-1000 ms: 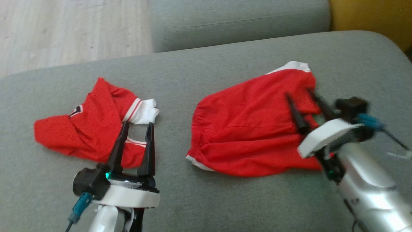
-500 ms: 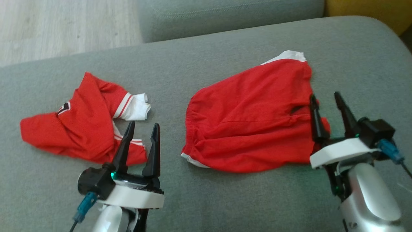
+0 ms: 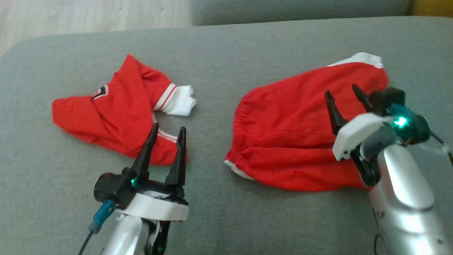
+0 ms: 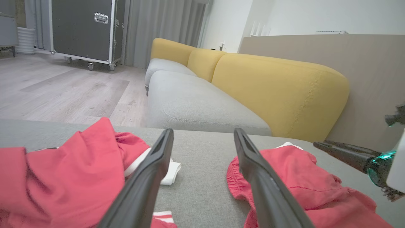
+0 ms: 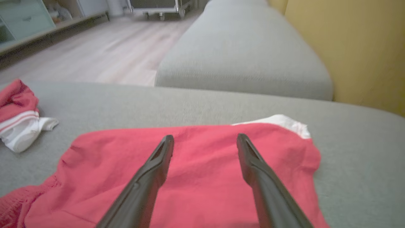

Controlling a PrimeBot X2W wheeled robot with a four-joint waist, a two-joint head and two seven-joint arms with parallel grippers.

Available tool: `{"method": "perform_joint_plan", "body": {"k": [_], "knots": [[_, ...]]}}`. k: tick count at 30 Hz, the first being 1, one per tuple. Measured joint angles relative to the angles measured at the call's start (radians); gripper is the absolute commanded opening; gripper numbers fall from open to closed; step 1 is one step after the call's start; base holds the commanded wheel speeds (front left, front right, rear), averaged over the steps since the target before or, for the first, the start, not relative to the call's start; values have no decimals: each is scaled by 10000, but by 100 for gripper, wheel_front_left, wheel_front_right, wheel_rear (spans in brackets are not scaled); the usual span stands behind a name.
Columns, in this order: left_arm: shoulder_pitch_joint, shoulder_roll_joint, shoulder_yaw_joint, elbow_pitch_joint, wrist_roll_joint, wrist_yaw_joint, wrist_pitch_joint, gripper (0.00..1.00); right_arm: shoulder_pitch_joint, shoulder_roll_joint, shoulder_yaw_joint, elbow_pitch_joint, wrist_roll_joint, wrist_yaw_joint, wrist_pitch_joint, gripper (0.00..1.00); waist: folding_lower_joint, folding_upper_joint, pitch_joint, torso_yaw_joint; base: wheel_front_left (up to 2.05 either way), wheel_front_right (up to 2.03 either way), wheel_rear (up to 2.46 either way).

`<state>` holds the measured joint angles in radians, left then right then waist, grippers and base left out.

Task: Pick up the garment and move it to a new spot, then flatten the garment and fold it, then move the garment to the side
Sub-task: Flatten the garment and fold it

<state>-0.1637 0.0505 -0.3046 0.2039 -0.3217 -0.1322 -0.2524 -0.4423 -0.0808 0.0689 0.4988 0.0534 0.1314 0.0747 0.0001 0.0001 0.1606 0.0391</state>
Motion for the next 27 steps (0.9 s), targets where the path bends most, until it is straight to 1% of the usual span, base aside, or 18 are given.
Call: {"method": "perform_joint_plan", "body": {"k": [2,5,7,9,15,16,17,18,21,27], "knots": [[-45,0,-82,31,-59,0,0,100,-486,-111,107,729,52,0,761,100,1,0,107,222,0,0,0],[-112,-6,-238,81,-96,0,0,100,-1034,-487,247,1764,117,0,1641,100,1,0,274,549,0,0,0],[-181,-4,-278,86,-132,0,0,100,-1396,-685,316,2449,318,0,2309,100,0,0,393,763,0,0,0],[-230,-4,-359,102,-132,0,0,100,-1748,-882,625,3010,570,0,2851,100,1,0,514,963,0,0,0],[-461,-12,-600,111,-245,0,0,100,-2933,-1680,1705,3756,1394,0,3931,100,0,0,840,1516,0,0,0],[-489,-12,-631,111,-313,0,0,100,-3047,-1833,1965,3800,1486,0,4033,92,-1,0,890,1590,0,0,0],[-516,-12,-675,111,-349,0,0,100,-3132,-1973,2197,3831,1616,0,4086,16,-1,0,938,1660,0,0,0],[-546,-12,-736,109,-407,0,0,100,-3201,-2109,2387,3833,1753,0,4084,0,-1,0,985,1721,0,0,0],[-588,-21,-842,98,-499,0,0,100,-3451,-2366,2738,3854,2127,0,3864,0,0,0,1125,1877,0,0,0],[-797,-23,-915,92,-602,0,0,100,-3983,-2792,3162,4115,2222,0,2660,0,0,0,1356,2127,0,0,0]]}}
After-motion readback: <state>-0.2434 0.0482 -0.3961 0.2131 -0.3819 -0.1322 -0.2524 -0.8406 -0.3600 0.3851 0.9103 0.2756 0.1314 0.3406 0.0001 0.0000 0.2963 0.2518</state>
